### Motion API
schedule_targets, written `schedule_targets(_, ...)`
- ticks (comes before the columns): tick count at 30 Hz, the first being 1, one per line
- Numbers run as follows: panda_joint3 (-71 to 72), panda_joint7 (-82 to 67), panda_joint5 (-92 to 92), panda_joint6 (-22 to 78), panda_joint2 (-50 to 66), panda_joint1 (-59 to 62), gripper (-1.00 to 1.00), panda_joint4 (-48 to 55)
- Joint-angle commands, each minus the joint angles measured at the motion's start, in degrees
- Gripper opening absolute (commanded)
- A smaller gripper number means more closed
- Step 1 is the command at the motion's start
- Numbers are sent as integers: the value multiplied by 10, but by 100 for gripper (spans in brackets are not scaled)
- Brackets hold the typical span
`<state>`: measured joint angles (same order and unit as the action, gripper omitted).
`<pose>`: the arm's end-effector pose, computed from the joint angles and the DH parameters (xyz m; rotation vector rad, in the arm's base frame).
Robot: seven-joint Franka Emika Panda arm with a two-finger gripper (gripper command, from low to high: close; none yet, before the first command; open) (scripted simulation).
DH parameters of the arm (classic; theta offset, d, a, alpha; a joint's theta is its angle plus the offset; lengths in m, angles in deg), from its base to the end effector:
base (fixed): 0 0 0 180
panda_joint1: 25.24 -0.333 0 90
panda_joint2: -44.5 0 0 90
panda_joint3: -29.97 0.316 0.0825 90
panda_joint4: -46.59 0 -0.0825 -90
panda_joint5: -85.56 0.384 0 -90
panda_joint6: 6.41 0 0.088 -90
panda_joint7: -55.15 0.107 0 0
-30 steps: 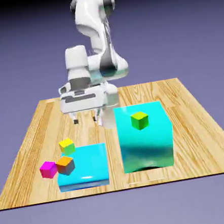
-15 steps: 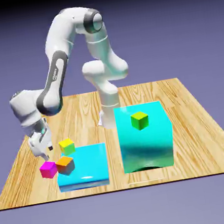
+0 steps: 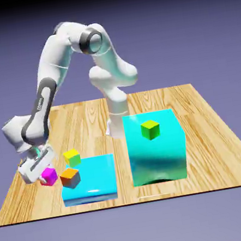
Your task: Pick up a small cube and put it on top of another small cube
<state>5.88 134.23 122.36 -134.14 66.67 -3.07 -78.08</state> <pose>0.3777 -0.3748 0.2066 -0.7034 2.8131 0.4791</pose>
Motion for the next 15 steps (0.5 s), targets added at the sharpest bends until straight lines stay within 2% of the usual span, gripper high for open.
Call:
schedule_targets(1, 13, 11, -27, 21, -19, -7, -100, 7)
schedule_targets(6, 79, 57, -149, 120, -113, -41, -100, 41)
schedule_targets(11, 97, 28, -110, 33, -62, -46, -100, -1)
schedule_targets(12, 97, 28, -110, 33, -62, -46, 100, -1)
schedule_targets(15, 87, 45, -132, 82, -91, -43, 100, 23)
